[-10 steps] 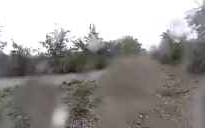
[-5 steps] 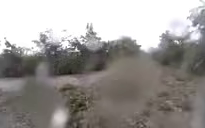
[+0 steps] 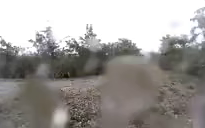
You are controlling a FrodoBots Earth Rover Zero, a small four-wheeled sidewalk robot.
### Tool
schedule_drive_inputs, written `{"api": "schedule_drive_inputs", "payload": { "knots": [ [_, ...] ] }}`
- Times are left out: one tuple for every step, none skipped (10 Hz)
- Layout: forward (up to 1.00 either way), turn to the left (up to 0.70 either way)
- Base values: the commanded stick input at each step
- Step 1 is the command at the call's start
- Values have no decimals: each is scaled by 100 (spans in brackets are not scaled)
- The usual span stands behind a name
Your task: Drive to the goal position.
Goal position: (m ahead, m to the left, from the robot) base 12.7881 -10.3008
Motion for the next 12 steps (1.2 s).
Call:
{"api": "schedule_drive_inputs", "payload": {
  "knots": [
    [85, 0],
    [85, 0],
    [85, 0],
    [85, 0],
    [85, 0],
    [85, 0],
    [85, 0],
    [85, 0],
    [85, 0],
    [85, 0],
    [85, -1],
    [85, -5]
  ]
}}
